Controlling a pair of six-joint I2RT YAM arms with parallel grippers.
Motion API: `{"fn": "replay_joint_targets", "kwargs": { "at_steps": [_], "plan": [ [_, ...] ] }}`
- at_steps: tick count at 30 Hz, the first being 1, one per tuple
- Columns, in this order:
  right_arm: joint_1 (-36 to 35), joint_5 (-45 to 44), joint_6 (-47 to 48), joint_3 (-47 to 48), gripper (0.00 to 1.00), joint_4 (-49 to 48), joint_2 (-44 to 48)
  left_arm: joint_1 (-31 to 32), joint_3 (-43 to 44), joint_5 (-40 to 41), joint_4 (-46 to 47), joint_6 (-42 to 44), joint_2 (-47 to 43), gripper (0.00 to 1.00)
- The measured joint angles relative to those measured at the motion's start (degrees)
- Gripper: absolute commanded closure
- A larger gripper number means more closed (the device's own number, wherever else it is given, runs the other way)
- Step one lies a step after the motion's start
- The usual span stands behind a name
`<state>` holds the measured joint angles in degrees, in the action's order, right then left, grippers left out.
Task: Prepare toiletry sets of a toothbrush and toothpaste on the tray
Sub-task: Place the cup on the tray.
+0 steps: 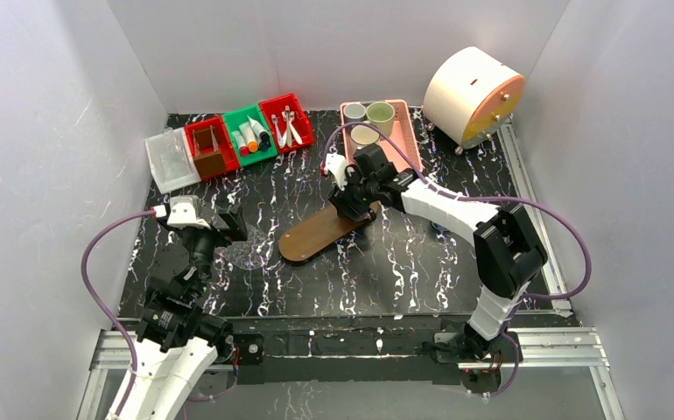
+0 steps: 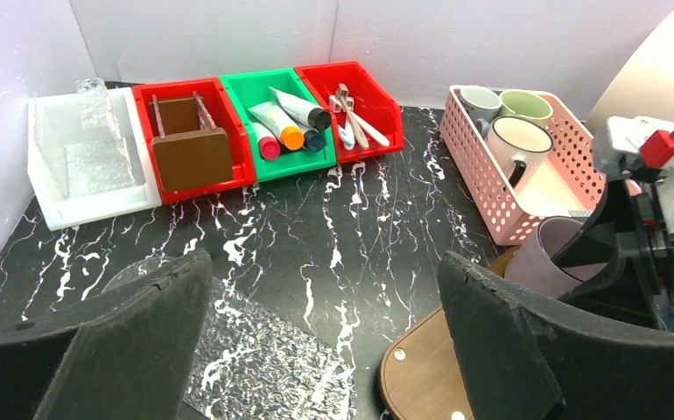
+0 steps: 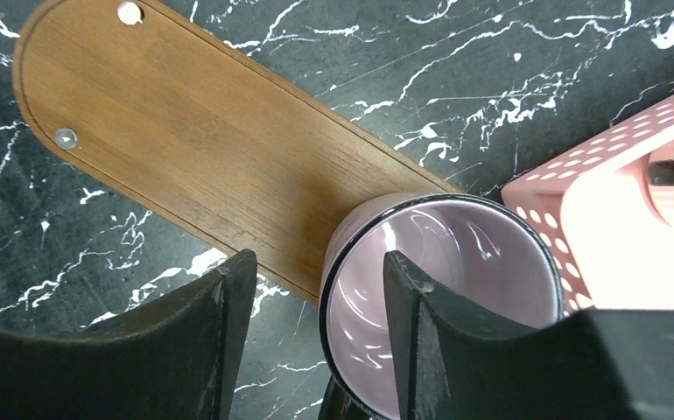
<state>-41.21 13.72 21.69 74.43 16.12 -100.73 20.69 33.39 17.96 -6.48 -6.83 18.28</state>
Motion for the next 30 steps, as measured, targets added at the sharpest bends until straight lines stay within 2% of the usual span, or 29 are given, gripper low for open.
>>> {"fn": "replay_joint_targets", "kwargs": {
  "at_steps": [7, 15, 30],
  "plan": [
    [0.0, -0.46, -4.31, -0.04, 0.2, -0.31, 5.09, 0.0, 0.0, 0.22, 0.02, -0.04, 1.05, 0.02],
    [0.0, -7.23, -10.69, -5.25, 0.03, -5.9, 16.55, 0.0, 1.18, 3.58, -0.39, -1.4, 7.48, 0.02],
    [0.0, -17.99, -20.52, -25.03, 0.01, -17.2, 39.41, -0.37, 17.55, 12.31, -3.63, -5.4, 35.93, 0.02]
  ]
}}
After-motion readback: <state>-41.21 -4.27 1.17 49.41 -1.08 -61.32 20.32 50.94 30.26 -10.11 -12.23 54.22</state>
